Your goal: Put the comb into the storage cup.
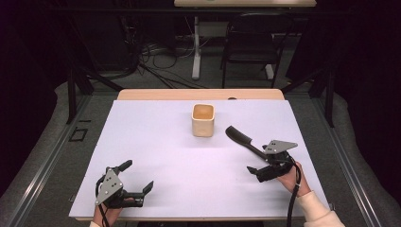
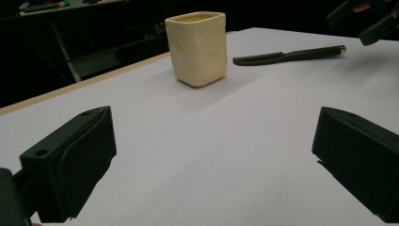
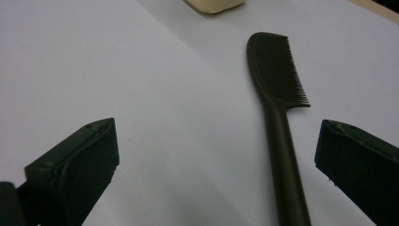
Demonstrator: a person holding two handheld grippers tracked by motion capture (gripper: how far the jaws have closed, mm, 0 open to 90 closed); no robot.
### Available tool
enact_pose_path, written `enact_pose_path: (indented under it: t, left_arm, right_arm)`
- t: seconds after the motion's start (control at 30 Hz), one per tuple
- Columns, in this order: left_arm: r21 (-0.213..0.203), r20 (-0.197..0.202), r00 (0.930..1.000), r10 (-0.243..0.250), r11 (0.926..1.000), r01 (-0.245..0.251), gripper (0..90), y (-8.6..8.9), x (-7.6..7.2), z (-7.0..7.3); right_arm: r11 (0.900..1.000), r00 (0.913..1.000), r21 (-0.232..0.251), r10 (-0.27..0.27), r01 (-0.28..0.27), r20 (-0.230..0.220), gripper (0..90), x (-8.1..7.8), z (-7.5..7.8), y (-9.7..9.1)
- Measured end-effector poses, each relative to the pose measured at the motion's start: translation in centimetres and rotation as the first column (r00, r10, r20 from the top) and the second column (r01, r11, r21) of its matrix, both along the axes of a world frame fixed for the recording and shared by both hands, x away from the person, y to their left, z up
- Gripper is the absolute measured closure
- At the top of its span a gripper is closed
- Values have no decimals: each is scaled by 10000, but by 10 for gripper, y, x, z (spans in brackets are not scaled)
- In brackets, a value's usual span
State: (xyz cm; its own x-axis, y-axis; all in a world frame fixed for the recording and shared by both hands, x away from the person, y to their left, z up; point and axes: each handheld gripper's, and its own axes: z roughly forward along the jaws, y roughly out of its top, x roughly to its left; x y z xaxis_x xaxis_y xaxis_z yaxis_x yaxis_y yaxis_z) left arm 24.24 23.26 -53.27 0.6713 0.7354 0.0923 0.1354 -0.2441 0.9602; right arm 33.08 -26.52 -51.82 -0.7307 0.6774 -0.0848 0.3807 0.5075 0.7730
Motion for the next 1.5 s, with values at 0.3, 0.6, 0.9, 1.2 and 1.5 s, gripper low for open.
enact_pose_path:
  t: [0.3,0.6,0.9,1.2,1.5]
  left_arm:
    - [0,-72,10000,-44,10000,44,2,0,1,-1]
    - [-4,36,9999,-106,9999,106,2,-1,0,0]
    - [-49,37,9999,-98,9999,98,2,0,0,0]
    - [-65,17,9999,-101,9999,102,2,0,0,0]
    - [-114,55,10000,-57,9999,58,2,0,0,0]
  right_arm:
    - [9996,9996,-288,-7,-2,-290,1,14,8,-3]
    - [9975,9975,-659,202,-247,-680,6,21,9,-1]
    - [9939,9963,-1063,190,-280,-843,5,30,13,0]
    - [9822,9880,-1772,358,-626,-1501,10,39,13,7]
    - [9689,9817,-2446,-92,-382,-1900,2,54,12,13]
